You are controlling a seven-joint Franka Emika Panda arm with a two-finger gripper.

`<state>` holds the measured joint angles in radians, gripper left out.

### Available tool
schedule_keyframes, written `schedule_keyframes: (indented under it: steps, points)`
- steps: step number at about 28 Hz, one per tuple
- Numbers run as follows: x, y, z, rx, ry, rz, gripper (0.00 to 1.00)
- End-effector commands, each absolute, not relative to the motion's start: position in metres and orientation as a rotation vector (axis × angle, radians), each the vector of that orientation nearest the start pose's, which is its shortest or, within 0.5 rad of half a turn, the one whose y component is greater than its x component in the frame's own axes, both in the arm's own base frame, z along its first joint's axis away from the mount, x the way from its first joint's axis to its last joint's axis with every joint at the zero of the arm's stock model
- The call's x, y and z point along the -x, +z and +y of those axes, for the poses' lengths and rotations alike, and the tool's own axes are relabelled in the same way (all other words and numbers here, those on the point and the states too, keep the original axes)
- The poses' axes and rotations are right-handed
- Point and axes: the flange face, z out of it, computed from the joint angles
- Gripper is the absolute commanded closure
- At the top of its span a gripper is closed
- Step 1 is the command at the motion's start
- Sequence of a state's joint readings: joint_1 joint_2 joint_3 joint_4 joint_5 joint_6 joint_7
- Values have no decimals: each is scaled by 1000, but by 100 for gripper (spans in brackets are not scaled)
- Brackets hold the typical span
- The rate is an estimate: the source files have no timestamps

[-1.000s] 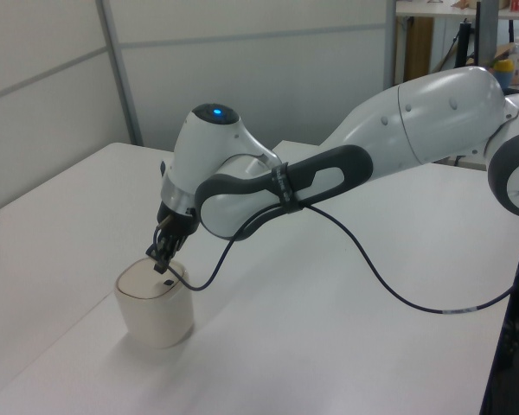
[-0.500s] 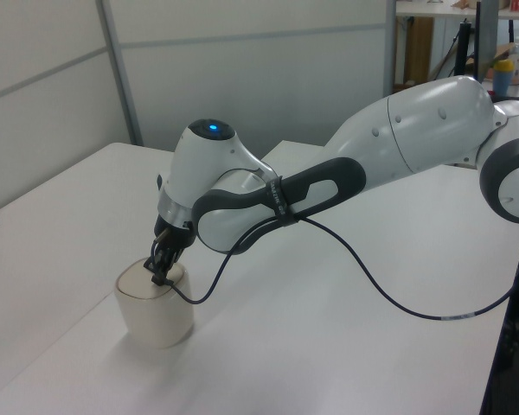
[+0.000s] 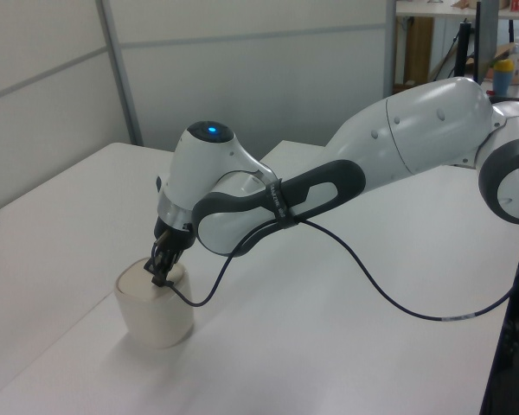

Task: Open the trash can
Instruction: 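Press down on the lid button with the gripper fingertips, then lift the gripper away from the opened lid and raise it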

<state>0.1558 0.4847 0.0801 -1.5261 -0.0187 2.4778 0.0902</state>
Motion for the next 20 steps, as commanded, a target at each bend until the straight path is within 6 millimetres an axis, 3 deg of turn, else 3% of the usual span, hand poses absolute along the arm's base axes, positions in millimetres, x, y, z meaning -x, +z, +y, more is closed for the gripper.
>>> schedule_keyframes:
  steps: [1, 5, 20]
  points:
    - [-713, 402, 161, 2988, -657, -189, 100]
    - [-712, 419, 159, 2982, -680, -183, 100]
    - [-670, 539, 133, 3010, -628, -97, 100]
